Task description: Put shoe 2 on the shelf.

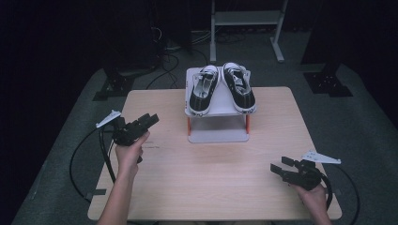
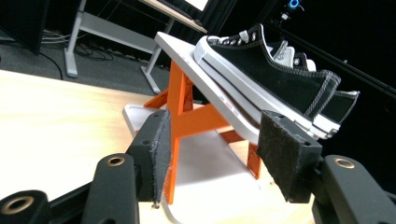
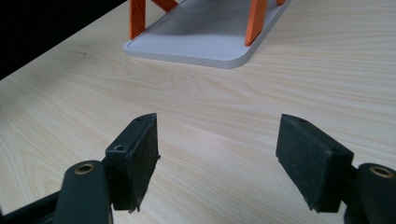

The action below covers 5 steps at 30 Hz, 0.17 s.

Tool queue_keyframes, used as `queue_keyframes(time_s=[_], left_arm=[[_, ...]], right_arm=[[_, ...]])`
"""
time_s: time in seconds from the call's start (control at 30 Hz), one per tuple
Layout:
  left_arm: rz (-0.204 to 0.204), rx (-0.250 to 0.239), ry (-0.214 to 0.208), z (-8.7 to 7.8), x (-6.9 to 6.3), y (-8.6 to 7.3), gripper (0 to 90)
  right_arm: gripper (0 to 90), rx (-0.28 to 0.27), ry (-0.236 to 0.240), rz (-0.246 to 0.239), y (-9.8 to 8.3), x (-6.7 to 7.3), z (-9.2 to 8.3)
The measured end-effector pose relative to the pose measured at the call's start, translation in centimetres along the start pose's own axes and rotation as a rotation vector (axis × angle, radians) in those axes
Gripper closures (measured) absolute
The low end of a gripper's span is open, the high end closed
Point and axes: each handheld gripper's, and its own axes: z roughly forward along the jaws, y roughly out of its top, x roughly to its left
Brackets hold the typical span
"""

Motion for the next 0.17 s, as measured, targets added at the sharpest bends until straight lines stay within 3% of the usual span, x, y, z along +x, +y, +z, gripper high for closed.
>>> queue_keyframes(time_s=[0.17], left_arm=[[0.012, 0.01, -0.003, -1.1, 0.1, -1.5, 40.4]], right_arm=[[28.9, 0.003, -0.013, -0.027, -0.1, 0.1, -0.3]])
